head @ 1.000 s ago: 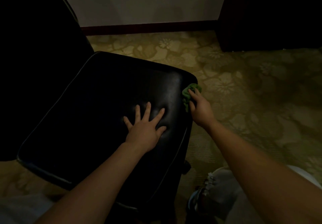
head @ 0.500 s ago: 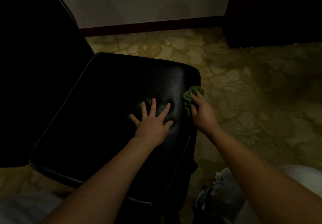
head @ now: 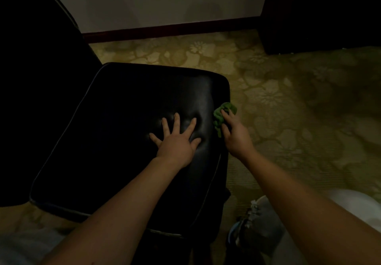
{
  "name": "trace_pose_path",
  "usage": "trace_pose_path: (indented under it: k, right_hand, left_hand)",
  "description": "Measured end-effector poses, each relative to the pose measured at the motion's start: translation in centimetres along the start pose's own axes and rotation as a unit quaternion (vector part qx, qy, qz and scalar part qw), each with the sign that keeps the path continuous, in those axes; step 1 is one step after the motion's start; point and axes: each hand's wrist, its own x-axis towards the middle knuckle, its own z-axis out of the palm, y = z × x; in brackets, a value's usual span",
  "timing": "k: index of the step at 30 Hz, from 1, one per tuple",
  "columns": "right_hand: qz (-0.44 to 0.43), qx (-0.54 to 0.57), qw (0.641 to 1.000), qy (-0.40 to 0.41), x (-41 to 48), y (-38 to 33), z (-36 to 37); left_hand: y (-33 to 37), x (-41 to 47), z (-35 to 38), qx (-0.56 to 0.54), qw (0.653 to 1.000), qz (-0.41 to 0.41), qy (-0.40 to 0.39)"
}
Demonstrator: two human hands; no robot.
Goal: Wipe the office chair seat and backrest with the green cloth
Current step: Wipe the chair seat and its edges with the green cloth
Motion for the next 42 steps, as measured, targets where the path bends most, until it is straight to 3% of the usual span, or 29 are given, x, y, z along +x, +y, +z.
trace_pose_path:
  k: [12, 21, 31, 42]
  right_hand:
    - [0.019, 0.085, 0.995, -0.044, 4.6, 1.2, -2.0]
    - [-0.004, 0.083, 0.994, 0.065, -2.7, -0.1, 2.2]
    - [0.002, 0.032, 0.999, 0.006, 1.0, -0.6, 0.6]
    - [0.001, 0.056, 0.998, 0.04, -2.2, -1.2, 1.7]
  left_hand:
    - [0.0, 0.1, 0.0, 0.008, 1.0, -0.002, 0.001]
    - [0.5, 0.6, -0.1, -0.001, 1.0, -0.022, 0.0]
    - [0.6, 0.1, -0.3, 0.0, 1.0, -0.017, 0.002]
    - [0.1, -0.3, -0.3, 0.001, 0.999, 0.005, 0.045]
